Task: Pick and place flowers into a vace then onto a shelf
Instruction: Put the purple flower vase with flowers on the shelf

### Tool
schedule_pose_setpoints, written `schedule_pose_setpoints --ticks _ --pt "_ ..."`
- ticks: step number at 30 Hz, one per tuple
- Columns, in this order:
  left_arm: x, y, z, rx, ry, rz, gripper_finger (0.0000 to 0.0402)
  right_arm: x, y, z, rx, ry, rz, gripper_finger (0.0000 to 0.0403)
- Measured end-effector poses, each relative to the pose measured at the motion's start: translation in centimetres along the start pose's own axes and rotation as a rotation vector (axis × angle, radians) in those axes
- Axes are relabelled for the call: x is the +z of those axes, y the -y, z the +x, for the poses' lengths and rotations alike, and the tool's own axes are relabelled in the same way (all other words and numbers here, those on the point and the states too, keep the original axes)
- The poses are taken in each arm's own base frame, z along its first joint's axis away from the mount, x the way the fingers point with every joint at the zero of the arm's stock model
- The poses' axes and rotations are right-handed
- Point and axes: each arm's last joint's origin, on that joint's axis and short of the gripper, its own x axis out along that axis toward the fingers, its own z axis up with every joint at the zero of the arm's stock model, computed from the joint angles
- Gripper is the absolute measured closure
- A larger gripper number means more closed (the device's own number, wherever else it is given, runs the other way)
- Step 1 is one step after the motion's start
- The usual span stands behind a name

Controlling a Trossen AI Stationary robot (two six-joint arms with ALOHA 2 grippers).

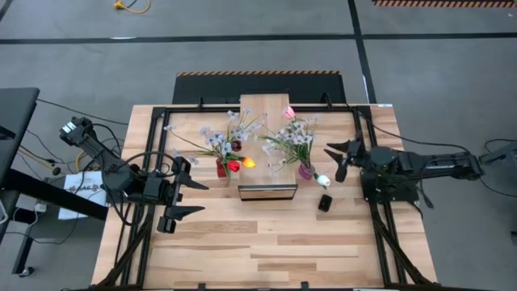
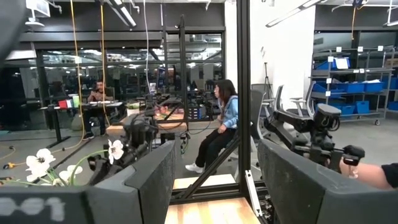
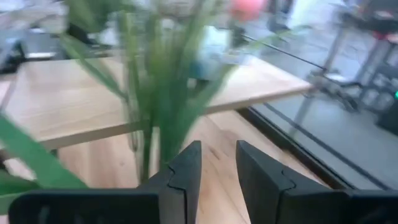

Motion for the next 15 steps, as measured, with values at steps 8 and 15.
schedule_pose_setpoints --ticks 8,15 --pt "-0.1 0.0 0.0 -0.001 -0.013 -0.001 0.0184 -1.1 0.0 -1.0 0.01 -0.095 0.146 0.0247" --pt "-0.5 0.1 0.0 -0.004 -0.044 -0.007 0.0184 -2.0 -0.8 -1.0 0.04 -0.196 0.281 0.0155"
